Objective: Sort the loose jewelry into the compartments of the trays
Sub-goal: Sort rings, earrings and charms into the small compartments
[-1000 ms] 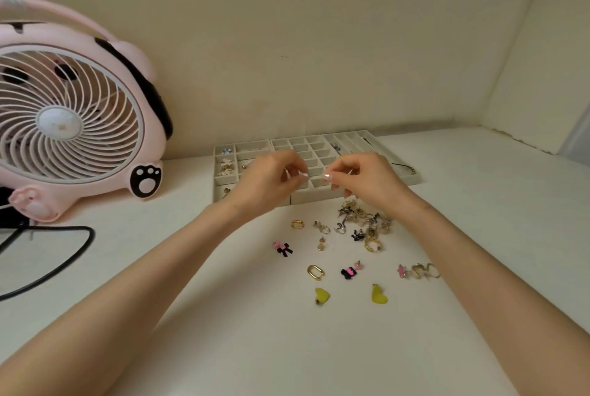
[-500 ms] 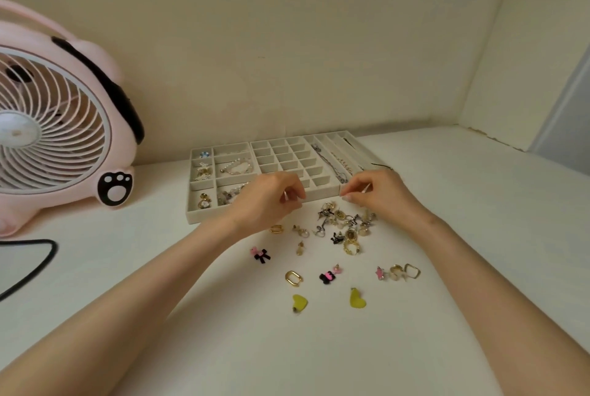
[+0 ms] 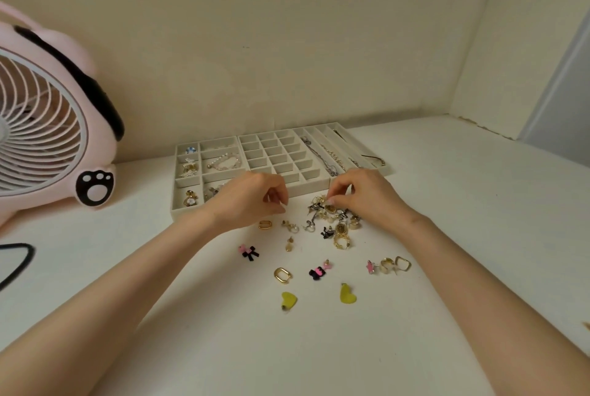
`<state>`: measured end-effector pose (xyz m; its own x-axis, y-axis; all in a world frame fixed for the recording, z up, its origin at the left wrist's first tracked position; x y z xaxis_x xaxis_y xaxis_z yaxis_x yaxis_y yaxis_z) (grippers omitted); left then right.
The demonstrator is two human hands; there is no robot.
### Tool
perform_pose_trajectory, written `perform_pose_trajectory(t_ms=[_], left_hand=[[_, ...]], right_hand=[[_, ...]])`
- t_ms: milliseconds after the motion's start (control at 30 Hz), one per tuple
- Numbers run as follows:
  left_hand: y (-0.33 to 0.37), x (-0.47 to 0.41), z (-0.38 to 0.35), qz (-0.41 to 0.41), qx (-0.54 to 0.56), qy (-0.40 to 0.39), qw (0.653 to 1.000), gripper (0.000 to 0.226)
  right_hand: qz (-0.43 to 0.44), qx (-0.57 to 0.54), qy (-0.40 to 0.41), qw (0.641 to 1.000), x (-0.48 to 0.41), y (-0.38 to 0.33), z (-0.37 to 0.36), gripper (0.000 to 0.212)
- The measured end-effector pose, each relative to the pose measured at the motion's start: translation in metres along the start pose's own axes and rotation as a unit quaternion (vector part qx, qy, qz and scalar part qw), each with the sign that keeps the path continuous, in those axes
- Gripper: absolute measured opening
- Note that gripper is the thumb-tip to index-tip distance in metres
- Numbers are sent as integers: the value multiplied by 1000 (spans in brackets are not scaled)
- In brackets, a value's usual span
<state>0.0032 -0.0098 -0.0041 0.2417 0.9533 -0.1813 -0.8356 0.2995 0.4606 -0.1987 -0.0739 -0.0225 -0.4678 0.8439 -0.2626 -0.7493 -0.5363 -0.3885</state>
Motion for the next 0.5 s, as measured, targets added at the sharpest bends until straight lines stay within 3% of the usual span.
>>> perform_pose_trajectory(t_ms=[500], left_hand=[[49, -13, -32, -92, 28, -20, 995, 14]], right_hand=[[-42, -105, 11, 994, 0, 4, 11, 2]])
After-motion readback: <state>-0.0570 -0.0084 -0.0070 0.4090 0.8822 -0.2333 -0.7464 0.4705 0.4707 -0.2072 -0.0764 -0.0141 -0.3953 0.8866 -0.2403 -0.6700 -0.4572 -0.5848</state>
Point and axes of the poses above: each hand's wrist, its own x-axis away from the middle knuckle, its own z-axis out of the back of the hand, y = z × x, the point moved 2 cm from there along -x, towards the middle knuckle, and after that the axes turned 9 degrees about x, right-handed, at the moved point
